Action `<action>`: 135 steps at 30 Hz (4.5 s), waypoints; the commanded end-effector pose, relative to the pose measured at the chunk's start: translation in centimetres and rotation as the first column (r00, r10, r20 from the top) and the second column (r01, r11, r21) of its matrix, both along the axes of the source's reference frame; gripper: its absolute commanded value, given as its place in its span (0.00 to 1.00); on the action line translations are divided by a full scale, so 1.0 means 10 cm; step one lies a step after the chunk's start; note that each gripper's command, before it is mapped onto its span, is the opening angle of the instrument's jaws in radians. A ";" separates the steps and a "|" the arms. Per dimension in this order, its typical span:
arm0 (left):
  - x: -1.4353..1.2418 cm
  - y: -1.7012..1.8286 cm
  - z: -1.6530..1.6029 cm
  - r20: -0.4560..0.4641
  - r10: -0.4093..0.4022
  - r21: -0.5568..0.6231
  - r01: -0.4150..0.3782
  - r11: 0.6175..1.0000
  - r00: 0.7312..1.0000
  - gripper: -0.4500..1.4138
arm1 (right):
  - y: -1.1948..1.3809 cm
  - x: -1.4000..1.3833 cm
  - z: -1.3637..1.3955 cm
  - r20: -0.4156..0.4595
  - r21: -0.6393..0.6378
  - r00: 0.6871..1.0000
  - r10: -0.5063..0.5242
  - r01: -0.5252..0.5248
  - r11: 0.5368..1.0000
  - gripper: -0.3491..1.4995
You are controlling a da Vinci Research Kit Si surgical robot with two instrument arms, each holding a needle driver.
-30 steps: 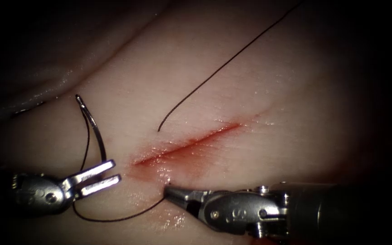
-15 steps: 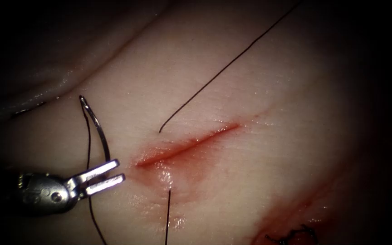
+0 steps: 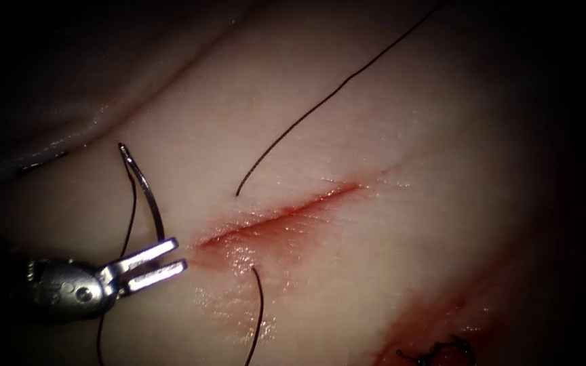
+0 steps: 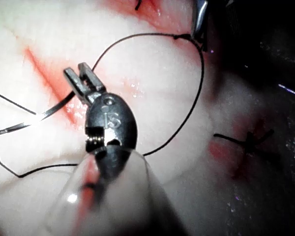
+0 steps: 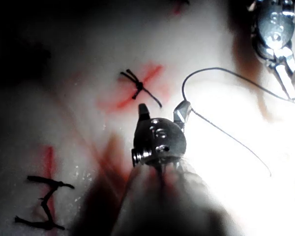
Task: Wound Closure
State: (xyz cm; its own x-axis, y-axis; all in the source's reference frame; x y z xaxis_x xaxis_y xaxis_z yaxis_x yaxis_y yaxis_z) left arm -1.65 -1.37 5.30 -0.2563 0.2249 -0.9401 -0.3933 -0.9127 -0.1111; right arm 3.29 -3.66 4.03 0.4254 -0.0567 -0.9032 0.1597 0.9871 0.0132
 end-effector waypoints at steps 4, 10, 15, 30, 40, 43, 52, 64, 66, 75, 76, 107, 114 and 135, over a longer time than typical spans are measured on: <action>-0.004 -0.005 0.006 -0.002 -0.001 0.002 0.001 1.000 1.000 0.00 | 0.022 -0.006 0.017 -0.020 0.011 0.999 0.049 -0.049 0.999 0.88; -0.004 -0.005 0.007 -0.002 -0.001 0.001 0.001 1.000 1.000 0.00 | 0.052 -0.019 0.030 -0.036 0.006 0.996 0.081 -0.081 0.997 0.86; -0.003 -0.005 0.007 -0.002 -0.001 0.000 0.001 1.000 1.000 0.00 | 0.072 -0.025 0.054 -0.044 -0.014 0.995 0.087 -0.088 0.996 0.86; 0.004 -0.003 0.010 -0.014 -0.010 0.000 0.010 1.000 1.000 0.00 | 0.065 -0.111 0.036 -0.129 0.114 0.982 0.137 -0.122 0.986 0.98; 0.002 -0.003 0.011 -0.013 -0.014 0.005 0.014 1.000 1.000 0.00 | 0.074 -0.165 0.043 -0.141 0.190 0.956 0.256 -0.227 0.955 0.90; 0.001 -0.004 0.012 -0.014 -0.016 0.003 0.016 1.000 1.000 0.00 | 0.088 -0.141 0.067 -0.127 0.182 0.941 0.313 -0.288 0.940 0.90; 0.001 -0.004 0.012 -0.014 -0.016 0.003 0.016 1.000 1.000 0.00 | 0.106 -0.091 0.128 -0.185 0.164 0.926 0.328 -0.300 0.940 0.92; -0.001 -0.005 0.013 -0.017 -0.016 0.002 0.016 1.000 1.000 0.00 | 0.111 -0.044 0.163 -0.191 0.172 0.921 0.339 -0.309 0.935 0.85; -0.001 -0.005 0.013 -0.017 -0.016 0.002 0.016 1.000 1.000 0.00 | 0.113 -0.038 0.164 -0.192 0.180 0.921 0.340 -0.308 0.934 0.84; -0.001 -0.006 0.013 -0.017 -0.016 0.002 0.016 1.000 1.000 0.00 | 0.113 -0.023 0.165 -0.212 0.216 0.923 0.321 -0.277 0.936 0.70; -0.001 -0.006 0.013 -0.017 -0.016 0.002 0.016 1.000 1.000 0.00 | 0.113 -0.022 0.165 -0.214 0.222 0.923 0.320 -0.273 0.936 0.65; -0.001 -0.006 0.015 -0.019 -0.014 0.001 0.014 1.000 1.000 0.00 | -0.009 -0.025 0.013 -0.146 -0.057 0.986 -0.081 0.073 0.996 0.00; -0.001 -0.006 0.015 -0.019 -0.014 0.001 0.014 1.000 1.000 0.00 | -0.050 -0.026 -0.018 -0.098 -0.072 0.975 -0.198 0.191 0.979 0.00; -0.001 -0.006 0.017 -0.021 -0.012 0.007 0.012 1.000 1.000 0.00 | 0.066 -0.040 0.011 -0.194 -0.034 0.970 0.149 -0.159 0.987 0.99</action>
State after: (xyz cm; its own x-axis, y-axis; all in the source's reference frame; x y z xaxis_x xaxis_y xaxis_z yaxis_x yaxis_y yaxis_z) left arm -1.60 -1.38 5.41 -0.2740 0.2322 -0.9333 -0.4081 -0.9068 -0.1058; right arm 2.82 -2.94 4.08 0.2532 -0.0499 -0.9661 -0.0001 0.9987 -0.0516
